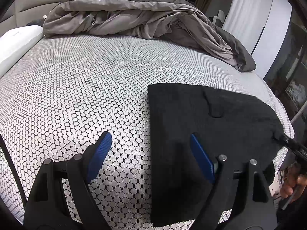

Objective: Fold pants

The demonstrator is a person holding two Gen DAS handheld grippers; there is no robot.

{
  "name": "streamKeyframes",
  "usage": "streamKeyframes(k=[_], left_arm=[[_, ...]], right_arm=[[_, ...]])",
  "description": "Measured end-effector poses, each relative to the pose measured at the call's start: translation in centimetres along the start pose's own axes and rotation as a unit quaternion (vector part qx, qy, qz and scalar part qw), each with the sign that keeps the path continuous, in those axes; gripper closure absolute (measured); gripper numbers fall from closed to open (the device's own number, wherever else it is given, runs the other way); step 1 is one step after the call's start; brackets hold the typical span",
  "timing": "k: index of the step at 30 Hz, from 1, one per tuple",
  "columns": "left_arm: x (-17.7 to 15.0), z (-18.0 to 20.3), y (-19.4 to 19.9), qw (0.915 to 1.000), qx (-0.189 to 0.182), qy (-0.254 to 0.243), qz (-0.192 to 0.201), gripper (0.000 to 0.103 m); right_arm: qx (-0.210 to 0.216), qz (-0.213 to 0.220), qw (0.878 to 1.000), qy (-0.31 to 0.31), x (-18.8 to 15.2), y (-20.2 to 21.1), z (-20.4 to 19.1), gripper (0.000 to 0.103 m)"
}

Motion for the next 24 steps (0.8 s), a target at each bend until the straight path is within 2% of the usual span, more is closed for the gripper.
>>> streamKeyframes(k=[1, 2, 5, 7, 8, 9, 11, 13, 16, 19, 21, 24], left_arm=[[0.0, 0.0, 0.0, 1.0, 0.0, 0.0, -0.002, 0.022], [0.0, 0.0, -0.1, 1.0, 0.002, -0.001, -0.005, 0.022], [-0.1, 0.1, -0.6, 0.9998, 0.007, -0.006, -0.015, 0.022], [-0.2, 0.2, -0.7, 0.9998, 0.007, -0.007, -0.017, 0.022], [-0.2, 0.2, -0.7, 0.9998, 0.006, -0.007, -0.017, 0.022], [-0.2, 0.3, -0.7, 0.9998, 0.005, -0.008, -0.017, 0.022], [-0.1, 0.6, -0.8, 0.9998, 0.003, -0.012, -0.015, 0.022], [-0.1, 0.8, -1.0, 0.9997, 0.004, -0.015, -0.018, 0.022], [-0.2, 1.2, -1.4, 0.9994, 0.002, -0.023, -0.024, 0.022], [-0.2, 1.5, -1.5, 0.9991, 0.005, -0.035, -0.025, 0.022], [-0.2, 1.6, -1.4, 0.9988, 0.005, -0.042, -0.025, 0.022], [-0.2, 1.6, -1.4, 0.9985, 0.006, -0.048, -0.025, 0.022]], right_arm=[[0.0, -0.004, 1.0, 0.0, 0.0, 0.7, 0.1, 0.097], [-0.019, -0.009, 1.0, 0.001, -0.4, 1.1, 0.5, 0.097], [-0.082, -0.038, 0.996, -0.016, -1.5, 0.3, 2.8, 0.084], [-0.059, -0.041, 0.996, -0.048, -1.6, 0.5, 4.0, 0.08], [-0.044, -0.037, 0.996, -0.065, -1.4, 1.0, 4.5, 0.075], [-0.037, -0.033, 0.996, -0.07, -1.2, 1.3, 4.8, 0.065], [-0.025, -0.033, 0.995, -0.086, -1.1, 1.7, 5.5, 0.056], [-0.034, -0.026, 0.994, -0.1, -0.7, 1.6, 6.1, 0.056], [-0.002, -0.038, 0.992, -0.12, -0.5, 1.1, 6.5, 0.056], [0.079, -0.049, 0.987, -0.133, -0.2, 1.5, 5.4, 0.056], [0.112, -0.061, 0.984, -0.128, -0.2, 1.8, 4.7, 0.055], [0.075, -0.066, 0.988, -0.116, -0.5, 1.0, 4.6, 0.053]])
Point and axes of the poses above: each gripper's, at about its wrist camera, not at the fingertips, and y roughly against the way its jaws point, z to its right, x to its top, the point moved 1 cm from there along -y, roughly the way its jaws point, and after that the axes turned 15 degrees about -y, right-handed, at the moved point
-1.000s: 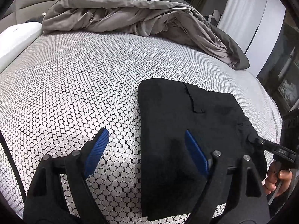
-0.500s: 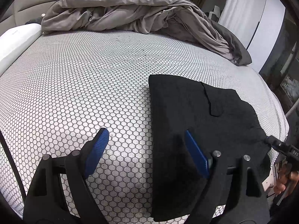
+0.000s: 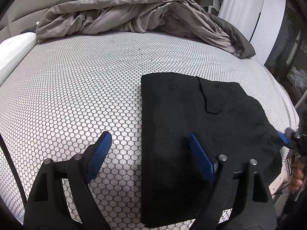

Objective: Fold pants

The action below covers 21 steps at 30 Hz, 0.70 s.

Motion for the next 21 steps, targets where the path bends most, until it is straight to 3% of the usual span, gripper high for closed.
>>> streamKeyframes(k=[7, 9, 12, 16, 18, 21], left_arm=[[0.0, -0.5, 0.0, 1.0, -0.001, -0.002, -0.003, 0.022], [0.0, -0.7, 0.0, 1.0, -0.001, -0.001, -0.003, 0.022], [0.0, -1.3, 0.3, 1.0, 0.0, 0.003, 0.0, 0.022], [0.0, -2.3, 0.8, 0.9999, -0.005, 0.012, 0.005, 0.022], [-0.1, -2.6, 0.7, 0.9999, -0.006, 0.013, 0.002, 0.022], [-0.3, -2.6, 0.1, 0.9998, -0.01, 0.009, -0.011, 0.022]], right_arm=[[-0.047, -0.014, 0.999, -0.004, 0.5, -3.8, 0.7, 0.058], [-0.057, -0.01, 0.998, 0.004, 0.5, -4.1, 0.4, 0.077], [-0.042, 0.001, 0.999, 0.014, 0.1, -3.2, -0.6, 0.09], [-0.045, 0.043, 0.995, 0.076, -2.0, 1.1, -3.9, 0.092], [-0.056, 0.036, 0.995, 0.073, -3.3, 2.1, -3.4, 0.092], [-0.131, 0.004, 0.989, 0.065, -3.8, 0.2, -0.5, 0.086]])
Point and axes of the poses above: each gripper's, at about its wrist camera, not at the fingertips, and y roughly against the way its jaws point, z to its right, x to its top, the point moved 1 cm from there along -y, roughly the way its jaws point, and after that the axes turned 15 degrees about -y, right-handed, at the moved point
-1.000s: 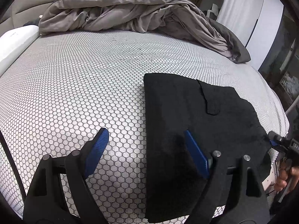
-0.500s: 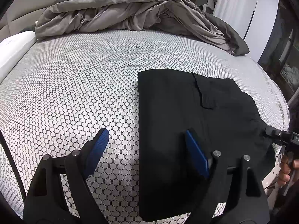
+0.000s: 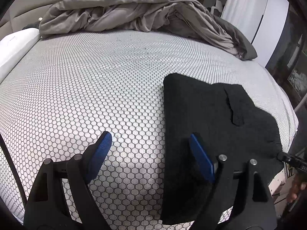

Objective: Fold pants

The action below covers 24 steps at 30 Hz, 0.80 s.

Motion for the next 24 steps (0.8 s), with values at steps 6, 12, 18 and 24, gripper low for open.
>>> streamKeyframes(k=[6, 12, 18, 24], left_arm=[[-0.9, 0.2, -2.5, 0.9952, -0.082, 0.021, -0.049, 0.04], [-1.4, 0.7, -2.3, 0.9879, -0.136, 0.049, -0.056, 0.071], [-1.7, 1.7, -1.7, 0.9968, -0.066, 0.016, -0.042, 0.059], [-0.9, 4.3, 1.9, 0.9973, -0.009, -0.06, 0.042, 0.054]], right_arm=[[0.042, 0.051, 0.997, -0.045, 1.8, 1.2, 2.2, 0.045], [0.02, 0.03, 0.996, -0.08, 3.5, -3.7, 2.7, 0.07], [-0.026, 0.085, 0.991, -0.097, 7.1, -6.0, 2.4, 0.055], [-0.113, 0.149, 0.982, 0.031, 5.2, -1.7, -2.2, 0.05]])
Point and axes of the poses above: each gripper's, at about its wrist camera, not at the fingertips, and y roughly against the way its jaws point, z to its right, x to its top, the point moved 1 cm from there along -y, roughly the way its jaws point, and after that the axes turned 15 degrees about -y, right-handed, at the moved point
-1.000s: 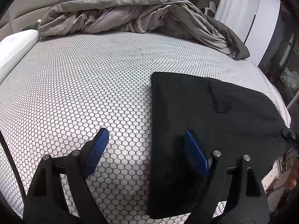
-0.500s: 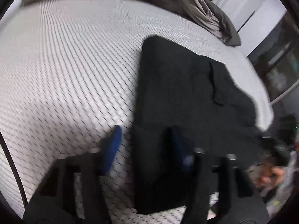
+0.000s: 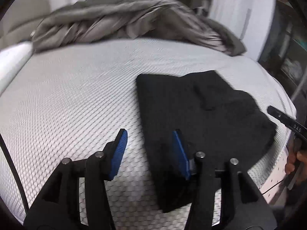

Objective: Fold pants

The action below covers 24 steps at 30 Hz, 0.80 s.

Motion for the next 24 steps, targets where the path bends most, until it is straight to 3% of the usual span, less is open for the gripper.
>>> streamKeyframes(k=[2, 4, 6, 9, 11, 12, 14, 18, 21, 24], left_arm=[[0.3, 2.4, -0.7, 0.9989, -0.039, -0.027, 0.004, 0.054], [0.3, 4.8, -2.2, 0.9952, -0.075, -0.062, -0.004, 0.053], [0.0, 7.3, -4.1, 0.9889, -0.107, -0.098, -0.031, 0.042], [-0.8, 8.7, -5.1, 0.985, -0.101, -0.137, -0.03, 0.04], [-1.3, 8.6, -4.7, 0.9823, -0.1, -0.155, -0.03, 0.039], [-1.5, 8.2, -4.4, 0.983, -0.1, -0.151, -0.03, 0.036], [-1.7, 7.6, -4.3, 0.9846, -0.1, -0.139, -0.035, 0.032], [-1.1, 5.6, -3.0, 0.9884, -0.098, -0.113, -0.028, 0.032], [1.0, 5.6, -2.9, 0.9916, -0.084, -0.098, 0.008, 0.032], [2.9, 6.3, -6.2, 0.9927, -0.082, -0.089, -0.01, 0.039]], right_arm=[[0.023, 0.006, 0.998, 0.052, -1.1, 1.5, -2.3, 0.05], [0.059, -0.019, 0.995, 0.084, -2.3, 1.1, -5.0, 0.05], [0.075, -0.059, 0.99, 0.105, -3.7, -0.7, -7.0, 0.05], [0.068, -0.105, 0.981, 0.147, -5.8, -4.5, -7.8, 0.05], [0.056, -0.093, 0.976, 0.191, -6.7, -5.0, -6.9, 0.051], [0.027, -0.078, 0.974, 0.21, -6.7, -4.7, -6.3, 0.054], [-0.017, -0.056, 0.97, 0.234, -6.3, -3.5, -4.8, 0.066], [-0.041, -0.046, 0.972, 0.226, -5.8, -1.6, -4.2, 0.063], [0.009, -0.03, 0.982, 0.184, -4.5, -0.5, -4.8, 0.055], [0.03, -0.033, 0.983, 0.175, -4.2, -2.8, -6.7, 0.053]])
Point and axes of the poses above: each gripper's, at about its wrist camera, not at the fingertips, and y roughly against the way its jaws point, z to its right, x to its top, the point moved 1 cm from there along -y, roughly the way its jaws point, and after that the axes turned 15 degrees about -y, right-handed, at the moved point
